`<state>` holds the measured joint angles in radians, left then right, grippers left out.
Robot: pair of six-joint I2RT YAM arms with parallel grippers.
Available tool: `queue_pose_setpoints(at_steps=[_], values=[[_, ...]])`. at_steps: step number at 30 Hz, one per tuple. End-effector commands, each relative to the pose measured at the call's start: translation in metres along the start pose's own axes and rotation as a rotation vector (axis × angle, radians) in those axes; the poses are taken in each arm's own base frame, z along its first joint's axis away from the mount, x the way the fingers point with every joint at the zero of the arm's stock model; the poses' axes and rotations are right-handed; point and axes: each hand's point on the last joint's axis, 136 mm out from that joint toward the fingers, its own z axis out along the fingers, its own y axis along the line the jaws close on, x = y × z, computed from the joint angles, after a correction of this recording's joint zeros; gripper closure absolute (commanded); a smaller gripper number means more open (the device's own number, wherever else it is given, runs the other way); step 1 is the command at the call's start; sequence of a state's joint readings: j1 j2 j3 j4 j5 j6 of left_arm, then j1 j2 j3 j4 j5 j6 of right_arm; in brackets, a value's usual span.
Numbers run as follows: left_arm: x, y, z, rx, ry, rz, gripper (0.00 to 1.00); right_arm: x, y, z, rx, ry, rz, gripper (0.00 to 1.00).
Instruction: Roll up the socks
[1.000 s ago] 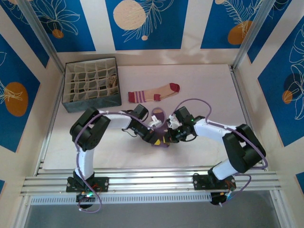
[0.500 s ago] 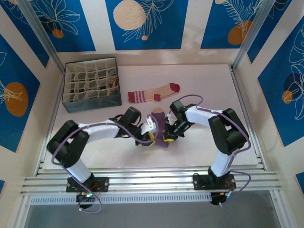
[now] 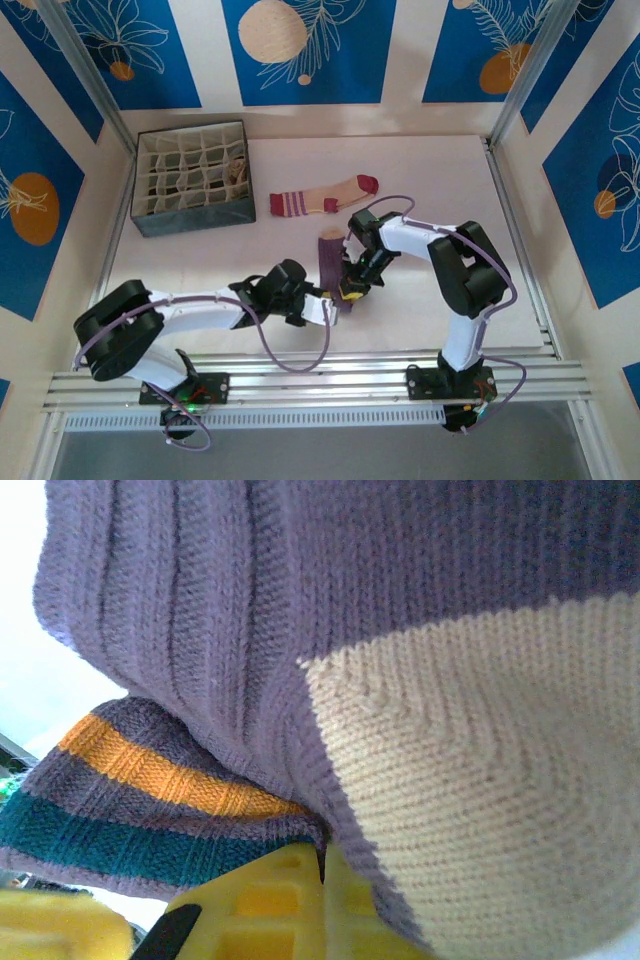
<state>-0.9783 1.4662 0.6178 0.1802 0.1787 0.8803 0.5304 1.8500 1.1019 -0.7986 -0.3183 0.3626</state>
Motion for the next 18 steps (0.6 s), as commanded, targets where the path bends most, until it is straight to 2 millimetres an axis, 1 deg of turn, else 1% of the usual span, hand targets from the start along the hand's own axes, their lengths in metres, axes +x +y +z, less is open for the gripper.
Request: queue_pose_setpoints(at_steps=[1, 6, 9, 11, 16, 18], values=[[0.002, 0.012, 0.011, -0.061, 0.054, 0.119, 0.65, 0.009, -0.011, 0.008, 0.055, 0.059, 0.003, 1.0], [0.007, 0.016, 0.026, -0.083, 0.087, 0.157, 0.6, 0.009, -0.01, 0.009, 0.053, 0.073, -0.004, 1.0], [0.005, 0.018, 0.028, -0.102, 0.092, 0.177, 0.6, 0.01, -0.011, 0.01, 0.058, 0.08, -0.004, 1.0], [0.001, 0.02, 0.026, -0.114, 0.086, 0.18, 0.6, 0.01, -0.012, 0.01, 0.063, 0.084, -0.002, 1.0], [-0.012, 0.022, 0.013, -0.131, 0.024, 0.166, 0.6, 0.011, -0.012, 0.011, 0.056, 0.096, -0.006, 1.0], [-0.016, 0.02, 0.01, -0.121, 0.003, 0.165, 0.58, 0.012, -0.011, 0.011, 0.052, 0.103, -0.008, 1.0]])
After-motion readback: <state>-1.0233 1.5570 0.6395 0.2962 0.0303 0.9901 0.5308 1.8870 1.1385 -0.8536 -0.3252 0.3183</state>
